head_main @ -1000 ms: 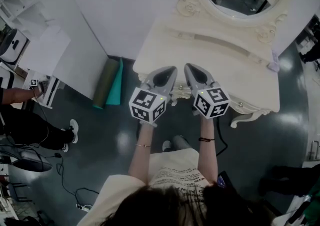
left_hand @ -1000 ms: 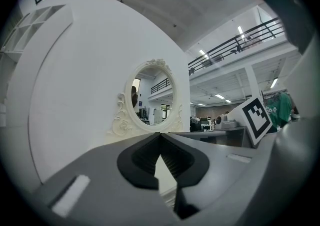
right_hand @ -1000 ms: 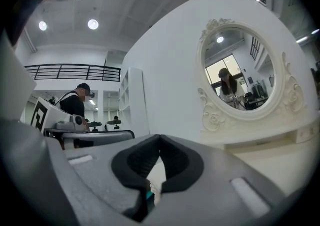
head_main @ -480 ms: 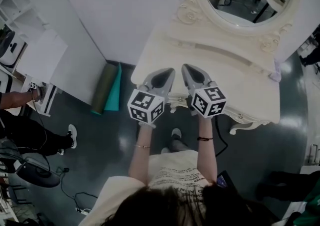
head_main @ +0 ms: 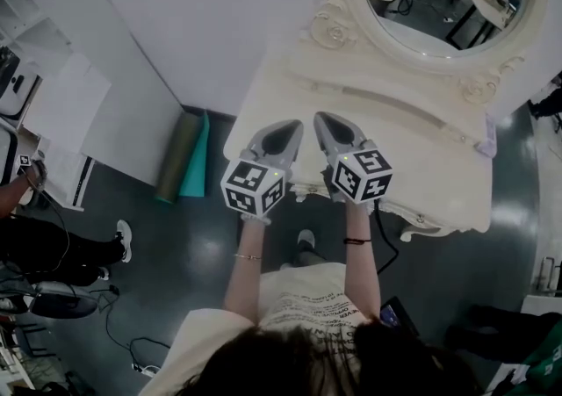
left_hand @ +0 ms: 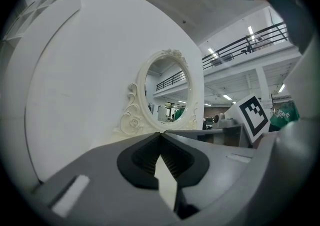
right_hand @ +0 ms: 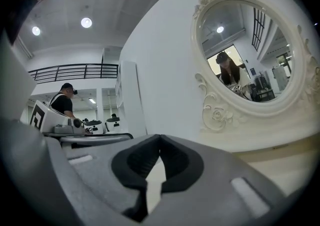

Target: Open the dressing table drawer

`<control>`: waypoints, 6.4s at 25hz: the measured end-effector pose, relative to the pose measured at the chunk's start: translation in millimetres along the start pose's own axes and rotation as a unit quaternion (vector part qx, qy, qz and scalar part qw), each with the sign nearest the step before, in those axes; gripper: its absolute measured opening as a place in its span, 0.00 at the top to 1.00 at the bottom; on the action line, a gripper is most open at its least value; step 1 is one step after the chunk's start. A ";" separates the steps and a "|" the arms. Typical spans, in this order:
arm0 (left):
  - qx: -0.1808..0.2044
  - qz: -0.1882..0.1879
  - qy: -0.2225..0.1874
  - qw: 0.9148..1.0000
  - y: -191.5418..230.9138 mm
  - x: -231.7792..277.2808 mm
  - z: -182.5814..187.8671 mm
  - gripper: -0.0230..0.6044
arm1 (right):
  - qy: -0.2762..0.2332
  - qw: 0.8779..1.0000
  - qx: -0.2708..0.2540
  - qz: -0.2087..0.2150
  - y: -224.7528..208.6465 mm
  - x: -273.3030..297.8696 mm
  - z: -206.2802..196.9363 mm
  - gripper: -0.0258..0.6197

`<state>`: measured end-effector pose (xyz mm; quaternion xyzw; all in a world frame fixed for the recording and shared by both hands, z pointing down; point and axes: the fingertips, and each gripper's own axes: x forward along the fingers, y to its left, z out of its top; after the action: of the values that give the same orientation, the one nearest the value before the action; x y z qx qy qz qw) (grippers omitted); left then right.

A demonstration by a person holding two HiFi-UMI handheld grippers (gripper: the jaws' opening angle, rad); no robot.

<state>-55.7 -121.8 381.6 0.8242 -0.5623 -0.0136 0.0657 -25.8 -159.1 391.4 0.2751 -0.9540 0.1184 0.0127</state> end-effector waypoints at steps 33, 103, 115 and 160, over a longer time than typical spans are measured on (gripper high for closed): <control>-0.043 0.007 0.059 0.997 77.5 87.7 -30.3 0.97 | 0.054 0.997 0.047 -0.011 -83.4 90.1 -17.2 0.96; -0.098 -0.075 0.184 0.975 160.4 154.9 -116.6 0.97 | 0.191 0.937 0.180 -0.231 -181.3 169.8 -138.7 0.76; -0.096 -0.060 0.185 0.976 170.6 150.7 -115.3 0.97 | 0.194 0.928 0.220 -0.229 -180.8 177.1 -145.5 0.76; -0.091 -0.067 0.192 0.975 155.2 126.4 -115.5 0.97 | 0.204 0.924 0.221 -0.236 -161.8 156.4 -154.5 0.80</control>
<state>-141.7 -284.2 521.7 0.8380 -0.4790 0.0892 0.2459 -79.4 -337.5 590.8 0.4584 -0.7877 0.3730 0.1738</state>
